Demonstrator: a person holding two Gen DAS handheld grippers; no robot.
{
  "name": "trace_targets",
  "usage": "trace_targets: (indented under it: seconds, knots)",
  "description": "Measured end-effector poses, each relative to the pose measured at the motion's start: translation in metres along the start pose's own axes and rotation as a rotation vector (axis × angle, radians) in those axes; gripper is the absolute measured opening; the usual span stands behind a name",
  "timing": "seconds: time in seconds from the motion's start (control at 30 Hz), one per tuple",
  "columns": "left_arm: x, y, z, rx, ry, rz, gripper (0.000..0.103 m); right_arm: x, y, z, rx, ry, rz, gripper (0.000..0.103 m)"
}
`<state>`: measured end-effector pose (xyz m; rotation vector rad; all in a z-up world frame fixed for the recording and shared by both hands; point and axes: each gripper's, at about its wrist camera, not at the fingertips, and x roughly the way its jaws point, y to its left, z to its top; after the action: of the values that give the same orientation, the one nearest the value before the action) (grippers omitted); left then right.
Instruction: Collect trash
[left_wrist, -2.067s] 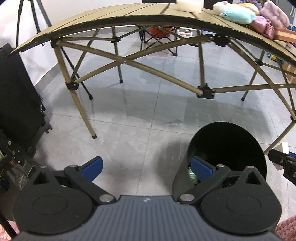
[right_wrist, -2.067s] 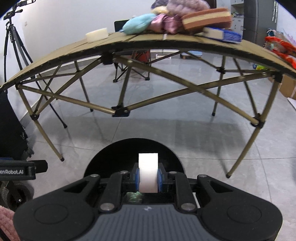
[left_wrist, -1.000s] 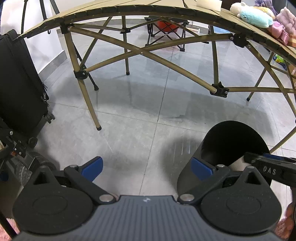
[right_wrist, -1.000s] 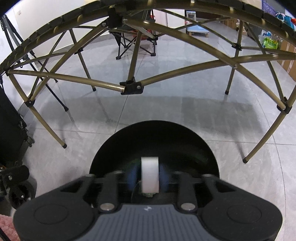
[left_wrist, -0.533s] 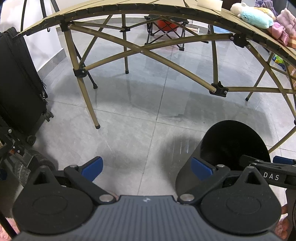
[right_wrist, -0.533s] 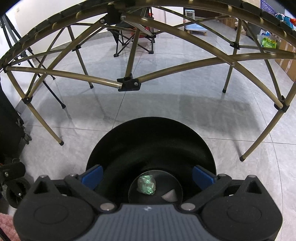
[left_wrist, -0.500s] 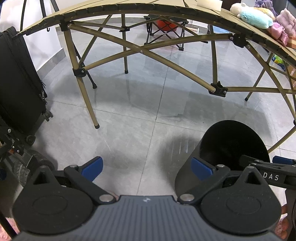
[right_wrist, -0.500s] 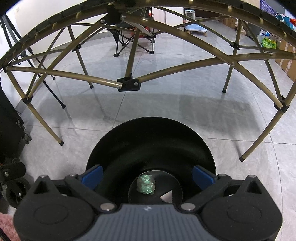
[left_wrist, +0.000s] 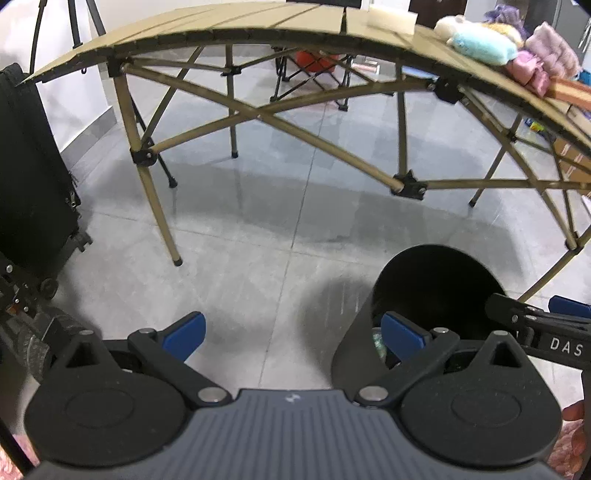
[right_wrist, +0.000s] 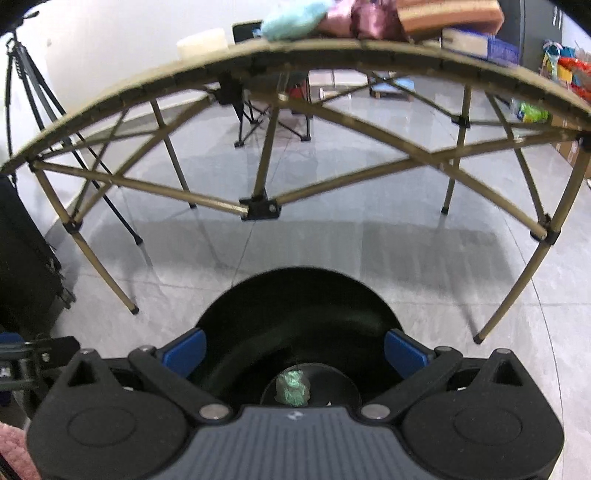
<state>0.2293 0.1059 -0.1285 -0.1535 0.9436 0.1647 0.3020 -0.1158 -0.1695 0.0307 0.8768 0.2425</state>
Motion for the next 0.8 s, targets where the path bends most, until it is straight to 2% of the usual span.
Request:
trace_targets:
  seconds: [0.47, 0.8]
  knots:
    - [-0.065, -0.035, 0.024, 0.025, -0.214, -0.064, 0.103, -0.074, -0.031, 0.020, 0.039, -0.217, 0.007, 0.103]
    - [-0.088, -0.064, 0.056, 0.024, -0.321, -0.084, 0.103, -0.119, -0.069, 0.044, 0.072, -0.436, 0.011, 0.103]
